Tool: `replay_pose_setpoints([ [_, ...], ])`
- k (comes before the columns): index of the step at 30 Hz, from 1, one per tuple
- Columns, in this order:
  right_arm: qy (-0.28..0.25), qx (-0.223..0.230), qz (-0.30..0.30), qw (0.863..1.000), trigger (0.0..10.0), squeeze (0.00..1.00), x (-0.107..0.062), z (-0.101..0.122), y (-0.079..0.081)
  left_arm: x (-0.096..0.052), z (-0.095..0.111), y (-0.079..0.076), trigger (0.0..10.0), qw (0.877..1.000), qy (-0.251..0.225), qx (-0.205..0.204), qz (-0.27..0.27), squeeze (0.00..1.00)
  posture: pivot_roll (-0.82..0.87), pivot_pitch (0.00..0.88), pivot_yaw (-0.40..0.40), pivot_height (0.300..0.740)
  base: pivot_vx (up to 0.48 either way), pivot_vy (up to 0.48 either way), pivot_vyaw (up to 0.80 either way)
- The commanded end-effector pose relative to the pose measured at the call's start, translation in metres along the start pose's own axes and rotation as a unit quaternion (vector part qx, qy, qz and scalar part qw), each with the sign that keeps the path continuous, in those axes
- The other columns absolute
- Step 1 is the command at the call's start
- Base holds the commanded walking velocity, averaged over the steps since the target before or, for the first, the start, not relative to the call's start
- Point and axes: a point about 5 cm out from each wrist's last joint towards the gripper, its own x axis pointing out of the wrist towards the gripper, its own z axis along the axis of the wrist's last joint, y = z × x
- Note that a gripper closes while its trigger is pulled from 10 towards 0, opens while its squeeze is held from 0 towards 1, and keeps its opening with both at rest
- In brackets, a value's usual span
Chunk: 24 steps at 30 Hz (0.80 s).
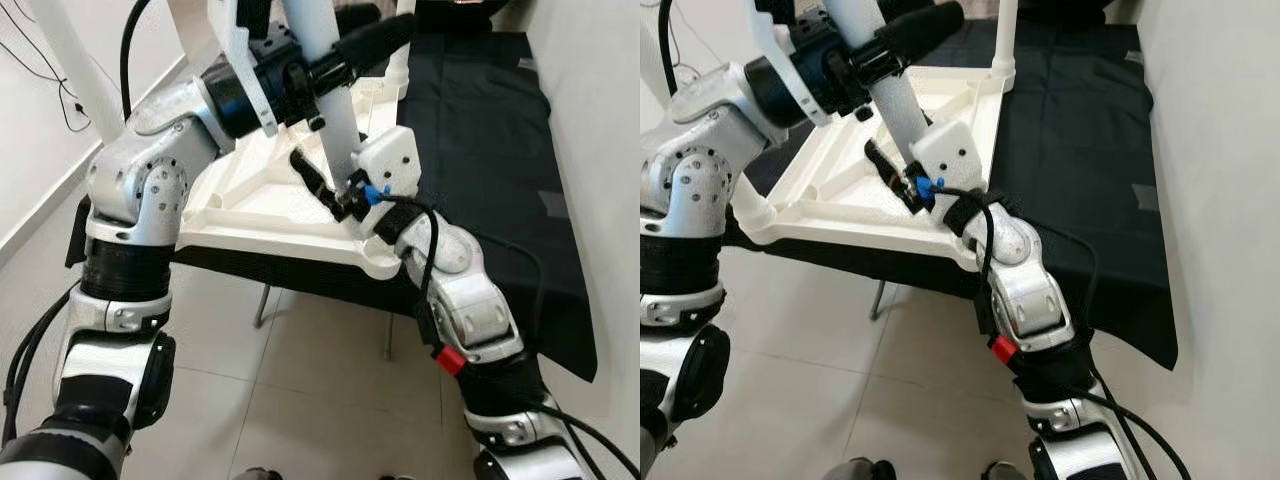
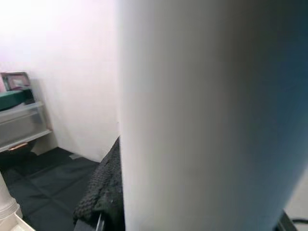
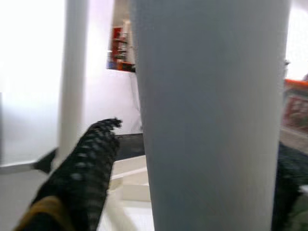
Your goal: Building children table
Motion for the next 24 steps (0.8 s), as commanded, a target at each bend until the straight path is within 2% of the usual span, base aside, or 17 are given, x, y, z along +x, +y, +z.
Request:
replay_pose_setpoints([
  [1, 0.002, 0.042, 0.073, 0.996, 10.0, 1.00, 0.007, 0.001, 0.021, 0.017, -0.008, -0.039, 0.0, 0.990, -0.007, -0.049, -0.132, 0.00, 0.00, 0.107, 0.051, 0.740, 0.000, 0.000, 0.00],
  [2, 0.009, 0.054, 0.100, 0.993, 10.0, 1.00, 0.006, -0.001, 0.026, 0.017, -0.010, -0.046, 0.0, 0.988, -0.007, -0.051, -0.143, 0.00, 0.00, 0.106, 0.052, 0.740, 0.000, 0.000, 0.00],
  [4, 0.014, 0.059, 0.123, 0.991, 10.0, 1.00, 0.006, -0.002, 0.031, 0.017, -0.011, -0.050, 0.0, 0.987, -0.008, -0.055, -0.151, 0.00, 0.00, 0.104, 0.048, 0.740, 0.000, 0.000, 0.00],
  [5, 0.015, 0.072, 0.144, 0.987, 10.0, 0.62, 0.006, -0.003, 0.037, 0.016, -0.011, -0.052, 0.0, 0.987, -0.008, -0.054, -0.154, 0.00, 0.00, 0.104, 0.044, 0.740, 0.000, 0.000, 0.00],
  [6, 0.015, 0.072, 0.144, 0.987, 10.0, 0.62, 0.006, -0.003, 0.037, 0.016, -0.011, -0.052, 0.0, 0.987, -0.008, -0.054, -0.154, 0.00, 0.00, 0.104, 0.044, 0.740, 0.000, 0.000, 0.00],
  [7, 0.014, 0.083, 0.164, 0.983, 10.0, 0.00, 0.006, -0.003, 0.042, 0.016, -0.011, -0.054, 0.0, 0.986, -0.009, -0.054, -0.156, 0.00, 0.00, 0.104, 0.044, 0.740, 0.000, 0.000, 0.00],
  [11, 0.015, 0.095, 0.206, 0.974, 10.0, 0.00, 0.008, -0.012, 0.058, 0.016, -0.008, -0.056, 0.0, 0.984, -0.028, -0.079, -0.159, 0.00, 0.00, 0.101, 0.046, 0.740, 0.000, 0.000, 0.00],
  [16, 0.002, 0.109, 0.230, 0.967, 10.0, 0.00, 0.011, -0.016, 0.060, 0.016, -0.001, -0.058, 0.0, 0.979, -0.048, -0.109, -0.164, 0.00, 0.01, 0.100, 0.051, 0.740, 0.000, 0.000, 0.00],
  [24, 0.004, 0.096, 0.276, 0.956, 10.0, 0.00, 0.018, -0.029, 0.060, 0.015, 0.014, -0.058, 0.0, 0.968, -0.090, -0.160, -0.172, 0.00, 0.01, 0.091, 0.057, 0.740, 0.000, 0.000, 0.00],
])
